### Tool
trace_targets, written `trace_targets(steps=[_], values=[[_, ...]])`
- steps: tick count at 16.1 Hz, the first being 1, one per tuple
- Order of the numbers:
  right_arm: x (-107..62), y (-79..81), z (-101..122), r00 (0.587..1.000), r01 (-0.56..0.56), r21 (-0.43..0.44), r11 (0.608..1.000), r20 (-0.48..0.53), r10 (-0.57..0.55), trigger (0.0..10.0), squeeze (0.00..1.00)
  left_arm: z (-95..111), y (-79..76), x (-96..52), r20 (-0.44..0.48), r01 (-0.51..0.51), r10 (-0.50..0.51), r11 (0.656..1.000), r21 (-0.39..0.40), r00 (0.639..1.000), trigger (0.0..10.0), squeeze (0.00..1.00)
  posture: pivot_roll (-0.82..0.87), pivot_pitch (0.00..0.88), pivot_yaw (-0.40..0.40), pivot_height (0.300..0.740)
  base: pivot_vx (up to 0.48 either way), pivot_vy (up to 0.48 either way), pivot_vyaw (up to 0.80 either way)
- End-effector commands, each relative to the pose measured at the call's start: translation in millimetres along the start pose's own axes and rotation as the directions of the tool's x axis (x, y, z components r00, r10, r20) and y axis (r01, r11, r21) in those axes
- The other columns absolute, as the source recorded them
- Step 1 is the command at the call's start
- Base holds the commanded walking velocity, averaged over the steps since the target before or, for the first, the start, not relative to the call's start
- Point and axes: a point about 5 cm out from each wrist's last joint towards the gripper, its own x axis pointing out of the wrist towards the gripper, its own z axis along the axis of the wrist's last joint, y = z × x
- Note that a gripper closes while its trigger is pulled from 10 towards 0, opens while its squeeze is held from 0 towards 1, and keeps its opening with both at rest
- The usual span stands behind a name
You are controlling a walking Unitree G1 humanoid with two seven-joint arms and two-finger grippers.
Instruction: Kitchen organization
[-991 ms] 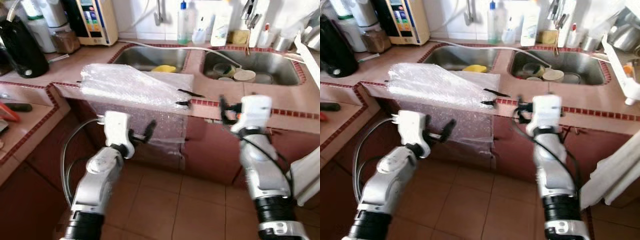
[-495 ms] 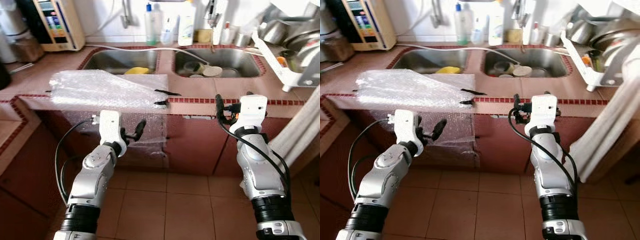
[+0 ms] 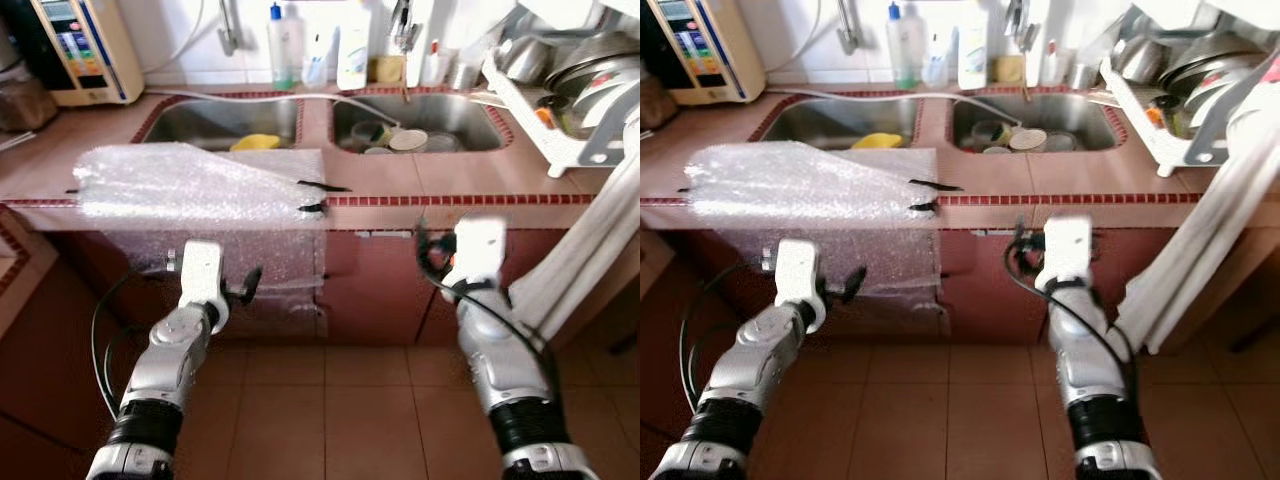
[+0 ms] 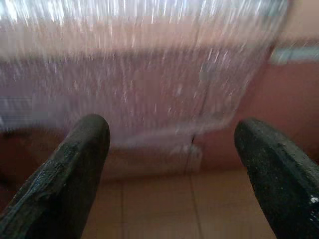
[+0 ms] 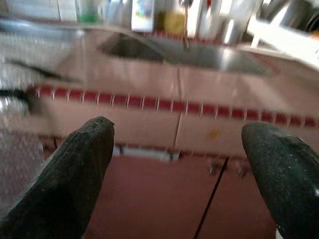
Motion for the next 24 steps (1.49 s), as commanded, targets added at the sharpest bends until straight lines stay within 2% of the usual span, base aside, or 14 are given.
trace_targets(steps=[1, 3, 5, 6, 8, 10, 11, 12, 13, 14, 16, 19, 24], values=[[2.7, -0.9, -5, 1.0, 0.0, 0.006, 1.0, -0.017, 0.0, 10.0, 0.0, -12, 3.4, 2.8, -0.05, 0.002, -0.001, 1.0, 0.018, 0.999, 10.0, 0.0, 0.04, 0.0, 0.041, 0.74, 0.0, 0.0, -0.76], [2.3, -1.3, -21, 0.997, -0.001, 0.002, 1.0, -0.081, 0.001, 10.0, 0.0, -30, 2.7, 4.3, -0.125, 0.02, -0.015, 0.999, 0.038, 0.992, 10.0, 0.0, 0.03, 0.0, 0.047, 0.74, 0.0, 0.0, -0.77], [-0.1, -1.7, -39, 0.985, 0.027, 0.05, 0.998, -0.169, -0.019, 10.0, 0.0, -45, 3.5, 4.3, -0.186, 0.017, -0.007, 0.998, 0.056, 0.982, 10.0, 0.0, 0.03, 0.0, 0.049, 0.74, 0.0, 0.0, -0.77], [-4.7, -0.5, -55, 0.97, 0.04, 0.076, 0.996, -0.241, -0.021, 10.0, 0.0, -59, 7.1, 1.8, -0.245, -0.006, 0.026, 0.997, 0.08, 0.969, 10.0, 0.0, 0.04, 0.0, 0.049, 0.74, 0.0, 0.0, -0.76], [-18.2, 2.9, -82, 0.932, 0.035, 0.058, 0.998, -0.363, -0.011, 10.0, 0.0, -80, 11.5, -5.1, -0.323, -0.031, 0.072, 0.991, 0.13, 0.944, 10.0, 0.0, 0.02, 0.0, 0.054, 0.74, 0.0, 0.0, -0.77], [-37.6, 5.8, -109, 0.867, 0.116, 0.172, 0.978, -0.497, -0.015, 10.0, 0.0, -105, 13.4, -17.2, -0.41, -0.013, 0.111, 0.972, 0.233, 0.906, 10.0, 0.0, 0.02, 0.0, 0.055, 0.74, 0.0, 0.0, -0.22], [-42.6, 9.2, -114, 0.856, 0.099, 0.156, 0.983, -0.517, -0.004, 10.0, 0.0, -112, 14.9, -21.7, -0.44, -0.03, 0.123, 0.977, 0.212, 0.889, 10.0, 0.0, 0.02, 0.0, 0.053, 0.74, 0.0, 0.0, 0.0], [-51.7, 15.9, -123, 0.837, 0.013, 0.059, 0.998, -0.548, 0.021, 10.0, 0.0, -122, 16.7, -27.9, -0.475, -0.045, 0.132, 0.981, 0.19, 0.87, 10.0, 0.0, 0.01, 0.0, 0.057, 0.74, 0.0, 0.0, 0.0], [-60.4, 18.9, -131, 0.819, -0.026, 0.017, 1.0, -0.573, 0.031, 10.0, 0.0, -129, 18.0, -32.8, -0.496, -0.052, 0.137, 0.982, 0.181, 0.858, 10.0, 0.0, 0.0, 0.0, 0.057, 0.74, 0.0, 0.0, 0.0], [-72.0, 15.9, -142, 0.781, -0.035, 0.001, 0.999, -0.623, 0.028, 10.0, 0.0, -139, 18.5, -39.5, -0.53, -0.05, 0.133, 0.985, 0.167, 0.837, 10.0, 0.0, -0.01, 0.0, 0.057, 0.74, 0.0, 0.0, 0.0], [-85.2, 5.7, -154, 0.728, 0.04, 0.029, 0.999, -0.686, -0.009, 10.0, 0.0, -148, 17.9, -46.3, -0.566, -0.069, 0.131, 0.989, 0.128, 0.814, 10.0, 0.0, -0.01, 0.0, 0.054, 0.74, 0.0, 0.0, 0.0], [-99.5, 8.0, -164, 0.681, 0.028, 0.028, 0.999, -0.732, 0.002, 10.0, 0.0, -153, 15.9, -49.0, -0.576, -0.091, 0.127, 0.992, 0.091, 0.808, 10.0, 0.0, -0.02, 0.0, 0.051, 0.74, 0.0, 0.0, -0.5], [-103.3, 7.1, -166, 0.672, 0.021, 0.021, 1.0, -0.74, 0.001, 10.0, 0.0, -151, 15.4, -48.0, -0.562, -0.086, 0.125, 0.992, 0.096, 0.817, 10.0, 0.0, -0.02, 0.0, 0.052, 0.74, 0.0, 0.0, -0.71]])
